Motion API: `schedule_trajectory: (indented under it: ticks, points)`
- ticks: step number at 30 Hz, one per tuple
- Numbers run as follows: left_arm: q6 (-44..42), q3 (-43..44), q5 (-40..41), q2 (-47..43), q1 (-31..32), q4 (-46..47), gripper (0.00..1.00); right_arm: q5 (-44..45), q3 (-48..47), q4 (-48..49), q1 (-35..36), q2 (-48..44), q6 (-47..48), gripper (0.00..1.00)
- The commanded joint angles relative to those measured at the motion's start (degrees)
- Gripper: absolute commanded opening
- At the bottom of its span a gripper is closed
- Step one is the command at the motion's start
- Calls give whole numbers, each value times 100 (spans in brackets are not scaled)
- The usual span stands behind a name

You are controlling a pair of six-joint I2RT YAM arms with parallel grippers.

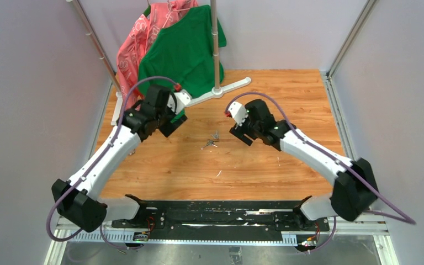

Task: Lock with the key
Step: Place the lock at the center of the board, then pick up the lock from the center of the board.

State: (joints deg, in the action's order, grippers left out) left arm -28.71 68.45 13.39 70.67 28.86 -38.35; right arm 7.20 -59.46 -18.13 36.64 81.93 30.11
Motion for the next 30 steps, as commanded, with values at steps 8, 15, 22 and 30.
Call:
schedule_trajectory:
  ticks: [8,15,22,30]
  points:
    - [351,-477,669,-758,-2666,-1848,100,-1571,-228,78,138,-1465,-2348,89]
    - [-1476,-1650,-130,-198,-4566,-842,93,-1472,-164,6,575,-1714,-2502,82]
    - [-579,-903,-927,1814,-5364,-462,99,-999,-447,-235,742,-1334,-2471,84]
    - [56,-1154,-1294,2387,-5360,-79,79,-725,-682,-539,912,-945,-2266,84]
